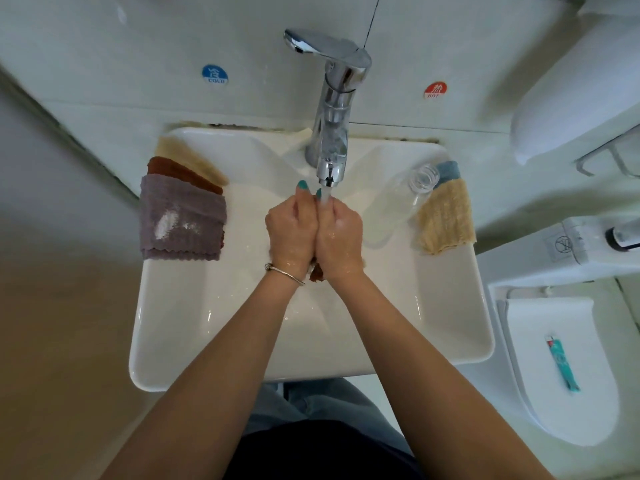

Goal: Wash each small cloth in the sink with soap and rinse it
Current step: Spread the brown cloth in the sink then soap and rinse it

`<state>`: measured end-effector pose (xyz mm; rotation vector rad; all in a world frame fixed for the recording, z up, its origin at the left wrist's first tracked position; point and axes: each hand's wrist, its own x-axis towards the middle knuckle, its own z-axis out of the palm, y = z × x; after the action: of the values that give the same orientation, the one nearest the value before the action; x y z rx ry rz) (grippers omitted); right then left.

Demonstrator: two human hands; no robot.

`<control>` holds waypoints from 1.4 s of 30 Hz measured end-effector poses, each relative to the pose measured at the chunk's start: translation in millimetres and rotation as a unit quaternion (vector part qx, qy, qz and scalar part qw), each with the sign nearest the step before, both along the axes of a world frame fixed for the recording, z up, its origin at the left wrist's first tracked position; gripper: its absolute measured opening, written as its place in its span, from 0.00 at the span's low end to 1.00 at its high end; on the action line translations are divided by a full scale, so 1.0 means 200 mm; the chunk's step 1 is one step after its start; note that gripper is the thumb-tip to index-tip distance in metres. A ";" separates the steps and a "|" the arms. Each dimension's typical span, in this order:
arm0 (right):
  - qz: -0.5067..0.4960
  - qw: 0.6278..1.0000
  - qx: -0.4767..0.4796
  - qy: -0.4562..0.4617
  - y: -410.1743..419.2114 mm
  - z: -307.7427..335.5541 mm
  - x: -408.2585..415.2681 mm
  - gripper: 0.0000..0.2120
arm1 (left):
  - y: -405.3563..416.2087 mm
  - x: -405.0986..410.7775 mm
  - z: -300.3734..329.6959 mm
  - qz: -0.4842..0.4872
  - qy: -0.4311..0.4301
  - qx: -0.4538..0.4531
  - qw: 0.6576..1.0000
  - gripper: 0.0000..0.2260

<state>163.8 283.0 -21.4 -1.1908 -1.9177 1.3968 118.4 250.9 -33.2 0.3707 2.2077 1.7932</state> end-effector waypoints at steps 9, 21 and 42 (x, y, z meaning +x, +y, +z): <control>-0.014 0.979 -0.188 0.076 0.01 0.07 0.14 0.05 | -0.12 0.08 0.05 -0.069 -0.106 0.062 0.990 0.08; 0.046 0.994 -0.083 0.061 -0.10 0.03 0.09 0.10 | -0.20 0.03 0.08 -0.029 -0.063 0.060 0.996 0.03; -0.053 0.986 -0.081 0.136 -0.01 0.01 0.19 0.06 | -0.12 0.12 0.11 -0.086 -0.102 0.079 0.988 0.04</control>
<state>202.0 281.5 -19.3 -1.0930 -1.5579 1.5902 142.9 226.5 -10.4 0.3794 1.8441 1.8281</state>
